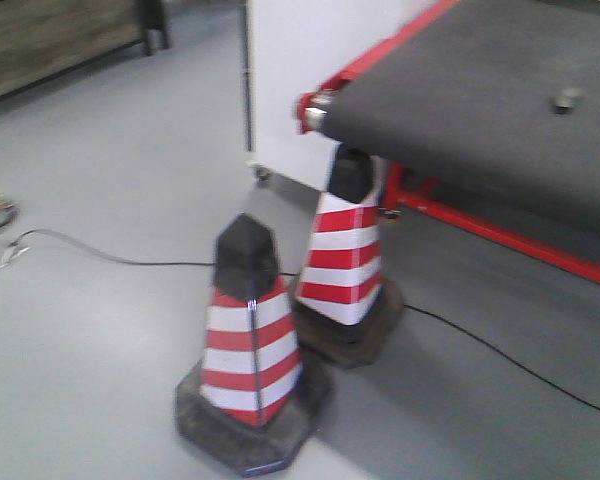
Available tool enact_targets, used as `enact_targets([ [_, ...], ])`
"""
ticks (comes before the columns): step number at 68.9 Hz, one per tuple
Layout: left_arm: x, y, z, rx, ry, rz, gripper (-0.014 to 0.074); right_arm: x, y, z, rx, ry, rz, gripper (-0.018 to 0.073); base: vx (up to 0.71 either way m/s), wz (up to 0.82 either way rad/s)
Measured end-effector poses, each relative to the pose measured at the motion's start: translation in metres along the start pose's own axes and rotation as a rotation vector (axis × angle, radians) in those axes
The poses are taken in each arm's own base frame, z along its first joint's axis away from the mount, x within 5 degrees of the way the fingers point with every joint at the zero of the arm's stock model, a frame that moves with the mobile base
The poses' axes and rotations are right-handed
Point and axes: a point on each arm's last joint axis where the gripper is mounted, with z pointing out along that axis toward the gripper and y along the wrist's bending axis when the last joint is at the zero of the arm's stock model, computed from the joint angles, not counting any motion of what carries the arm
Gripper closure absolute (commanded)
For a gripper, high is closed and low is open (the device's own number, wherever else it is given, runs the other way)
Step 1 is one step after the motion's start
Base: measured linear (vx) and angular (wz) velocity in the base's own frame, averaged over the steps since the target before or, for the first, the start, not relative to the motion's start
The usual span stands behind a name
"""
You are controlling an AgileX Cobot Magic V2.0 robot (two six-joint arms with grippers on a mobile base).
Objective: Move and align brake pads A on conveyor
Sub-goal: 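Turn and drive up to the conveyor belt holding both pads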
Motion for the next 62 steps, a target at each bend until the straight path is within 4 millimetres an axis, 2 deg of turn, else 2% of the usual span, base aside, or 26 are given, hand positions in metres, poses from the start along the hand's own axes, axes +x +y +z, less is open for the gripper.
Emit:
enact_targets([
  [37, 0.0000, 0.0000, 0.0000, 0.000, 0.000, 0.000, 0.0603, 0.0000, 0.0000, 0.0000, 0.000, 0.000, 0.000, 0.0566, 0.13, -0.81],
  [62, 0.0000, 0.0000, 0.0000, 0.000, 0.000, 0.000, 0.0603, 0.0000, 0.0000, 0.0000, 0.000, 0.000, 0.000, 0.0566, 0.12, -0.42],
])
